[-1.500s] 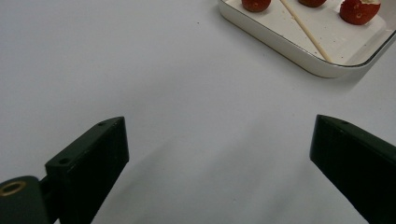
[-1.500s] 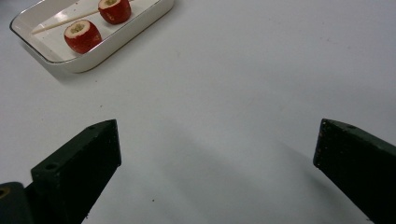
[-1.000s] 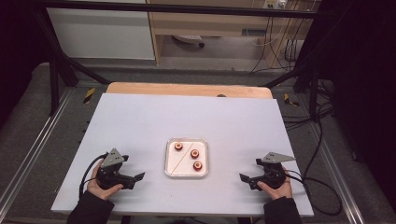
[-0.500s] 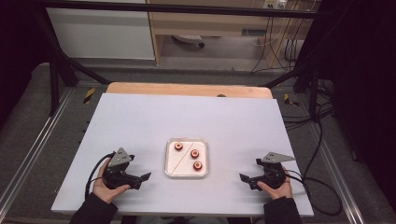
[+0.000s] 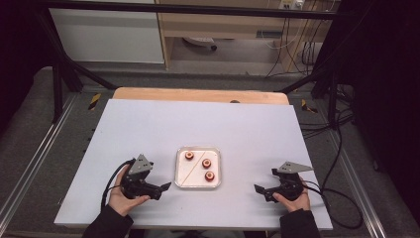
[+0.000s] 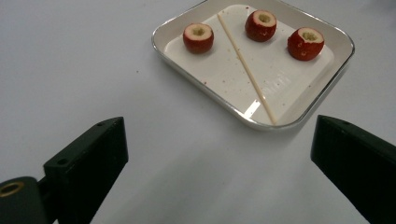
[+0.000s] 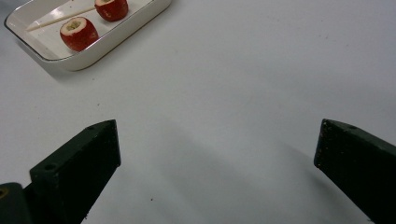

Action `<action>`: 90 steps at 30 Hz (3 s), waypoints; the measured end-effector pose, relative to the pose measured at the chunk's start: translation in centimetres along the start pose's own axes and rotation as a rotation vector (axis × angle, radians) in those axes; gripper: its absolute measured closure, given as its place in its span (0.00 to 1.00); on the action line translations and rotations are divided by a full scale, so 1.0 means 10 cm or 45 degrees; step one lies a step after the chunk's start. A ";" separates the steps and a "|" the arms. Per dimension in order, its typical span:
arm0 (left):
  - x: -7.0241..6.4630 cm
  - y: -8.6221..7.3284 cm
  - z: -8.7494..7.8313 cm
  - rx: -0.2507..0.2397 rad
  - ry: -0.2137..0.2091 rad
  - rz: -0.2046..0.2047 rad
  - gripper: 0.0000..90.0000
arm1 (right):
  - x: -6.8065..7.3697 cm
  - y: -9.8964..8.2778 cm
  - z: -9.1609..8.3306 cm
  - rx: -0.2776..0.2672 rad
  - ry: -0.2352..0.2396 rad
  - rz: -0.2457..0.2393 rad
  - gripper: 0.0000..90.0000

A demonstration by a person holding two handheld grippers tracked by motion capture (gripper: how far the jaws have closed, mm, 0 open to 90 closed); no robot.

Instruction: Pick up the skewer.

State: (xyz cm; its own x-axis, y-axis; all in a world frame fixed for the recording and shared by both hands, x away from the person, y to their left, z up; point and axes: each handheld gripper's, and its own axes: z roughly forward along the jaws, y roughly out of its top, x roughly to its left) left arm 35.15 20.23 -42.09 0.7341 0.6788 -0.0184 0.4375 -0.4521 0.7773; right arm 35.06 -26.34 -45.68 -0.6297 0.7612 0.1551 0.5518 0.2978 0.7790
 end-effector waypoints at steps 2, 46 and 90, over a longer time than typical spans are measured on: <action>-0.01 0.03 0.01 -0.005 -0.001 0.000 0.04 | 0.00 0.00 0.00 0.000 0.002 -0.001 0.01; -0.45 0.26 0.72 0.124 0.102 -0.084 0.83 | 0.00 0.00 0.02 0.013 0.007 -0.005 0.01; -0.43 0.23 0.57 -0.035 0.112 -0.169 0.98 | 0.00 0.00 0.02 0.016 0.002 -0.017 0.01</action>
State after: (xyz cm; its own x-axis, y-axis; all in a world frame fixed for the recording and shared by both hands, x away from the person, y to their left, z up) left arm 35.94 12.97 -43.82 0.6219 0.7802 -0.0678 0.5122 -0.3398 0.7888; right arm 35.16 -26.20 -45.84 -0.6378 0.7563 0.1457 0.5504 0.3152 0.7731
